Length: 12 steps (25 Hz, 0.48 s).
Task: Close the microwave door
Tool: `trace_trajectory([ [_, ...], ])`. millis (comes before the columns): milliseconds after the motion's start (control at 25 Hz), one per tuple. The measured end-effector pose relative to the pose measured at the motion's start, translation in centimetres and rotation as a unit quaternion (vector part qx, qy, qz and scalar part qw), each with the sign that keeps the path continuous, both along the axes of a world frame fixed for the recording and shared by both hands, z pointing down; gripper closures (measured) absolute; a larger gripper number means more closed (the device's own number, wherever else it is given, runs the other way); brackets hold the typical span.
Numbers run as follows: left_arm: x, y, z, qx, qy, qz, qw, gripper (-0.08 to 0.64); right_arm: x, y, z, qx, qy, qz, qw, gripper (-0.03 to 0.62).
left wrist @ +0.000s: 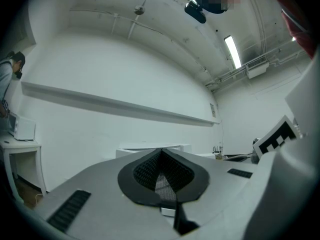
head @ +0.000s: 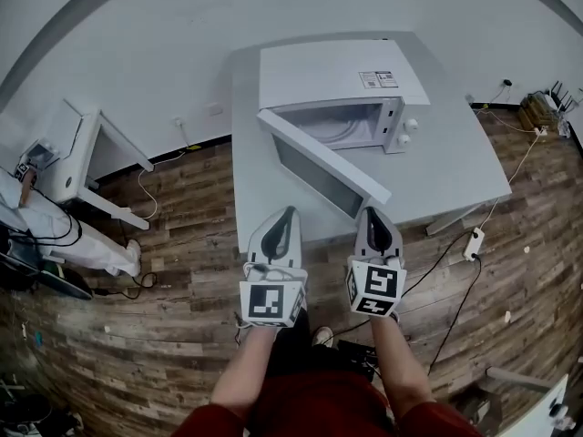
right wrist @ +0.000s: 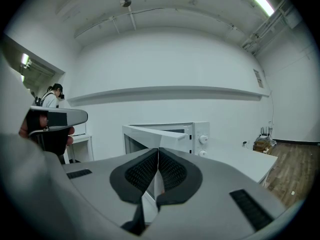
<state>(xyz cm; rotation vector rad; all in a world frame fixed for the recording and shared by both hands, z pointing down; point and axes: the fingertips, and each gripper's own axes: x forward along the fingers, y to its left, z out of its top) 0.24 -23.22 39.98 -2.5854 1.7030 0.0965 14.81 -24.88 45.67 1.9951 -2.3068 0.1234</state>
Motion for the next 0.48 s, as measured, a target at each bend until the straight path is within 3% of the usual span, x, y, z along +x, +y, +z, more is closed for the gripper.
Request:
trace_trajectory([
  [480,2.8,-6.6,1.1,0.001,0.004,0.042,0.9991,0.534,3.8,-4.6,-0.6,0.004,0.02,0.059,0.998,0.565],
])
